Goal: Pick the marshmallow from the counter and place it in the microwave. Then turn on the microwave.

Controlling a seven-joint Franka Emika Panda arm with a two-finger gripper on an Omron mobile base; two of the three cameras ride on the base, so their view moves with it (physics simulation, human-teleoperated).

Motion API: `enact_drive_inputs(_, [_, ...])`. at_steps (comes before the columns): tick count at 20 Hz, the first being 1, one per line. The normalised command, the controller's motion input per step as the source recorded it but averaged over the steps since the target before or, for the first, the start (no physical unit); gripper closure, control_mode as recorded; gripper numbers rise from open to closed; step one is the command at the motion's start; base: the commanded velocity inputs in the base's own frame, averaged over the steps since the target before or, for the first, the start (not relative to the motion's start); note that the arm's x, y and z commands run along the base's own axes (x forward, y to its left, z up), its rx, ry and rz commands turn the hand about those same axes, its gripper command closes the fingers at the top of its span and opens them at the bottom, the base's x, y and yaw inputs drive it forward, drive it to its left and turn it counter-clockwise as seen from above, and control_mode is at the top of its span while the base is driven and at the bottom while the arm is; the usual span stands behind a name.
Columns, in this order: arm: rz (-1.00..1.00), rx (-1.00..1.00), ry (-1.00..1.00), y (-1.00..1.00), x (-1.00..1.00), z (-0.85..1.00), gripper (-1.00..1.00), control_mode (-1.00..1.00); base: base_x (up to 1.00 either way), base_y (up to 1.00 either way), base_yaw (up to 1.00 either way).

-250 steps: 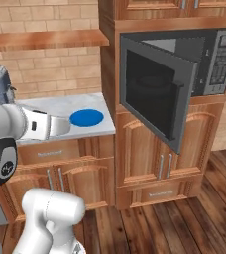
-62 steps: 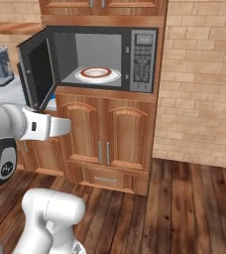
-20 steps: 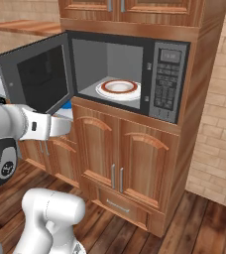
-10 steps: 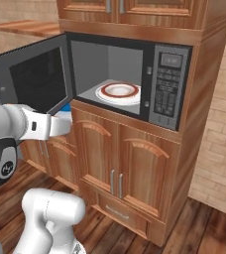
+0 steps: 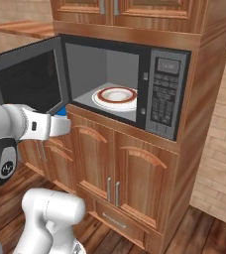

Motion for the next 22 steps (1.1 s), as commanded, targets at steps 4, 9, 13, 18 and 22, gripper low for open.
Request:
enact_drive_inputs(4, [0.00, 0.00, 0.00, 0.00, 0.00, 0.00, 1.00, 1.00, 0.35, -0.29, 0.06])
enact_drive_inputs(9, [0.00, 0.00, 0.00, 0.00, 0.00, 0.00, 1.00, 1.00, 0.33, -0.23, 0.05])
enact_drive_inputs(13, [0.00, 0.00, 0.00, 0.00, 0.00, 0.00, 1.00, 1.00, 0.33, -0.13, 0.04])
enact_drive_inputs(18, [0.00, 0.00, 0.00, 0.00, 0.00, 0.00, 1.00, 1.00, 0.41, -0.05, 0.00])
enact_drive_inputs(22, [0.00, 0.00, 0.00, 0.00, 0.00, 0.00, 1.00, 1.00, 0.37, 0.00, -0.07])
